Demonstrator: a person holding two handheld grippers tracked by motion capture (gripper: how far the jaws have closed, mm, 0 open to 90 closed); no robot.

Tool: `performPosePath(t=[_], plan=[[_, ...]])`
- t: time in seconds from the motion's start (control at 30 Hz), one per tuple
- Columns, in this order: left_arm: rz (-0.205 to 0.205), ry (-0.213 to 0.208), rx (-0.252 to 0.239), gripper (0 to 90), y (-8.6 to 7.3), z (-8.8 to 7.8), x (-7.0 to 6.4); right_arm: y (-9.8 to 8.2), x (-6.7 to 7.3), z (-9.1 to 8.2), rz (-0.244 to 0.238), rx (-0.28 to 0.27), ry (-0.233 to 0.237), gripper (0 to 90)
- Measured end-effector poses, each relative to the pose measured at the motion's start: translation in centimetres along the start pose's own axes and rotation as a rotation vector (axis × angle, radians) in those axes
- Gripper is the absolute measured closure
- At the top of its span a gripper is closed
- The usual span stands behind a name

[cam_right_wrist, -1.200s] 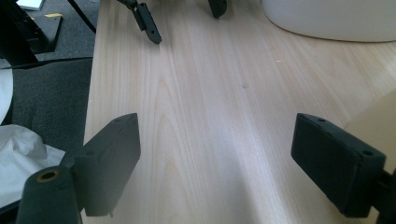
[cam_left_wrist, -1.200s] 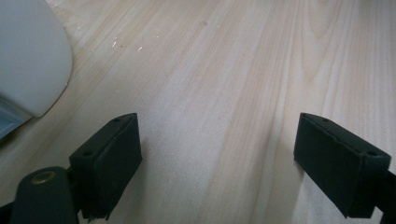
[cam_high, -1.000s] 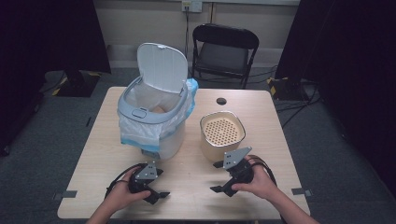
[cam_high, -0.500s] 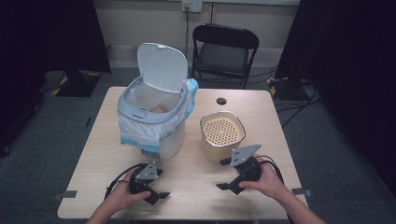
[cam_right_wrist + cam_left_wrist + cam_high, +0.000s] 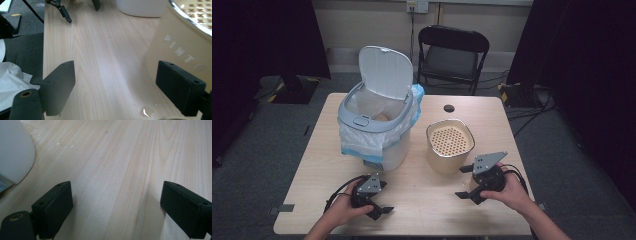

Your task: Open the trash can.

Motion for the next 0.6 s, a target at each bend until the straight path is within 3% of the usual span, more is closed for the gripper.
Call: performPosePath(t=[0.6], plan=[[-0.001,-0.004,0.001,9.5,0.0,0.0,-0.1,-2.8,-1.7,-3.6,0.068,-0.024,-0.087,15.2]])
Point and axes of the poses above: each handheld gripper's, and its own axes: z roughly forward along the jaws, y roughly out of its top, x roughly to its left, the point moved 9 cm from there along z, roughly forward along the jaws, and after that the axes turned 11 degrees about y, right-handed, at the moved point
